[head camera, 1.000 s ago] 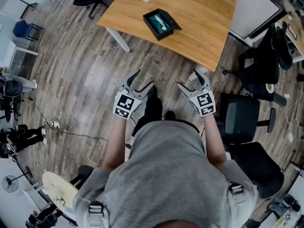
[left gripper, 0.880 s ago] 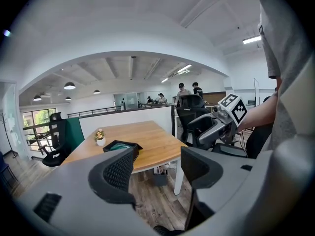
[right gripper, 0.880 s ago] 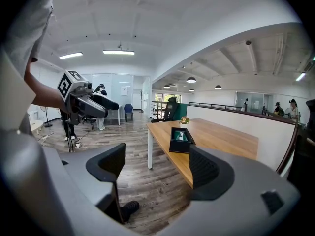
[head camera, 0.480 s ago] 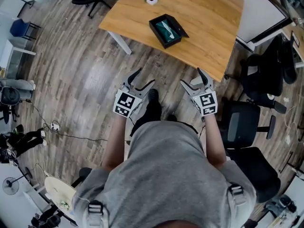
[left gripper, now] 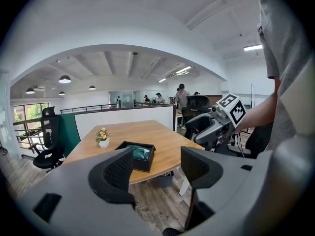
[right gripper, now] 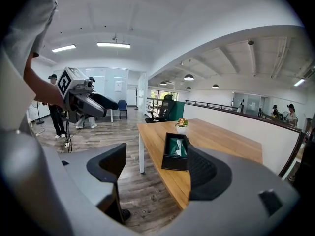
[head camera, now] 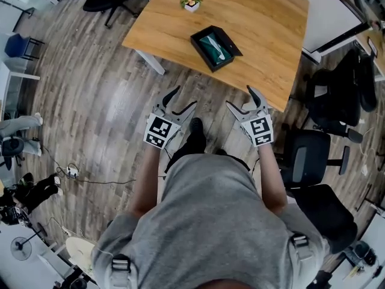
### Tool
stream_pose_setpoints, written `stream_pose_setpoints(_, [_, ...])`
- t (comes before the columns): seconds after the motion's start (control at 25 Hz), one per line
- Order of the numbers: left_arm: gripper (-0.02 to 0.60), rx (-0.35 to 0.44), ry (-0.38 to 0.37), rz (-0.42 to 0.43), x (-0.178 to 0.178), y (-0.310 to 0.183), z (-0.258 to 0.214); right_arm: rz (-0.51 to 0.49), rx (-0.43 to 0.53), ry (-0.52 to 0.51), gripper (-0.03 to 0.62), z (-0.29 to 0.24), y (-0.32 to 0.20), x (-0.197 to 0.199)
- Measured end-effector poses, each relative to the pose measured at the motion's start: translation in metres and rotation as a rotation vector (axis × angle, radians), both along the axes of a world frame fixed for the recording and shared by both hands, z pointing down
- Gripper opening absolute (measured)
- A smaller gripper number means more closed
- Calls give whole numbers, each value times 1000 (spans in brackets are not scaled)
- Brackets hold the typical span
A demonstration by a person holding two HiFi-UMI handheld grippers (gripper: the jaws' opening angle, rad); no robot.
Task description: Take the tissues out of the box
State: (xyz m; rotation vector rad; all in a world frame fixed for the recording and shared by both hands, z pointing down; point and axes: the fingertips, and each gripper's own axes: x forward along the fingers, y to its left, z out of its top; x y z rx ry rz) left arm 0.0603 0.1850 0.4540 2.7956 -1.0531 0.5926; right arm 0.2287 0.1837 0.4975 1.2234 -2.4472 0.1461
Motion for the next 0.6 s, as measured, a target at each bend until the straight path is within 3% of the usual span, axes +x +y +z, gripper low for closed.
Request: stream_pose_setpoints(0.6, [302, 20, 5, 110, -31, -73, -2, 68, 5, 39, 383, -4, -56, -45])
